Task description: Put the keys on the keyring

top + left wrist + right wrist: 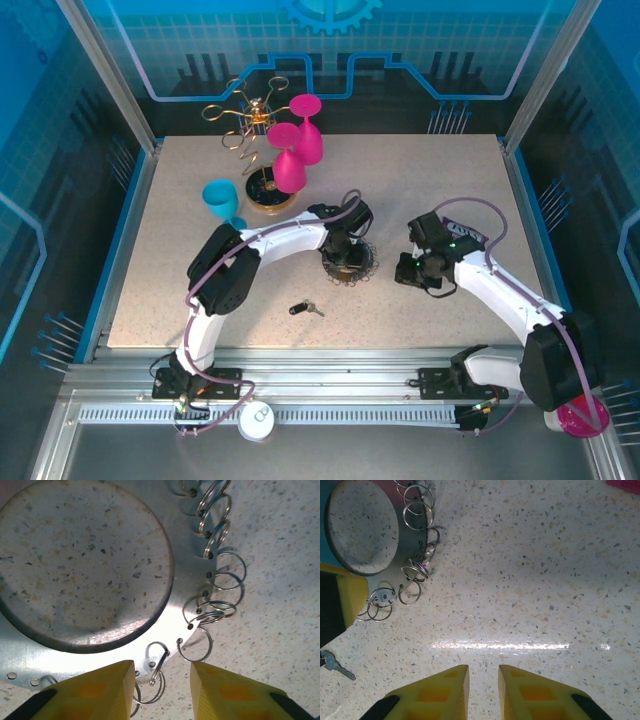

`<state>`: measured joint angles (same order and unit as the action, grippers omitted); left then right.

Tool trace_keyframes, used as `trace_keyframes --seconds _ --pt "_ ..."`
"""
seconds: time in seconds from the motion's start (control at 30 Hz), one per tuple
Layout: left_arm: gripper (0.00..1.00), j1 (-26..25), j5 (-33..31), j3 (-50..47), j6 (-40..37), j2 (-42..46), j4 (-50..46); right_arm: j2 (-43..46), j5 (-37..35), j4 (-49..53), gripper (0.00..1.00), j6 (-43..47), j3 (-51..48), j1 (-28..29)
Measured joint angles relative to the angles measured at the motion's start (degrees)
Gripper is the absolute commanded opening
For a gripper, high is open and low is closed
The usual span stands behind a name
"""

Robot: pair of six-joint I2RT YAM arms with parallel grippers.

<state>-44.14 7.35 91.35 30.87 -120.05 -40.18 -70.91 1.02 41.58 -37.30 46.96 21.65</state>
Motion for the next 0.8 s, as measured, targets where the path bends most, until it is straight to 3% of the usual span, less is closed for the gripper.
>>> trace_keyframes --seconds 0.63,0.8 --pt "0.21 -1.1 0.0 0.9 0.0 -3.2 -1.5 1.2 1.2 0.3 0.24 0.0 -0.5 -1.7" --pt "0.13 -1.2 0.1 1.1 0.0 -3.5 -1.6 1.5 1.2 0.4 0.24 0.0 -0.7 -1.9"
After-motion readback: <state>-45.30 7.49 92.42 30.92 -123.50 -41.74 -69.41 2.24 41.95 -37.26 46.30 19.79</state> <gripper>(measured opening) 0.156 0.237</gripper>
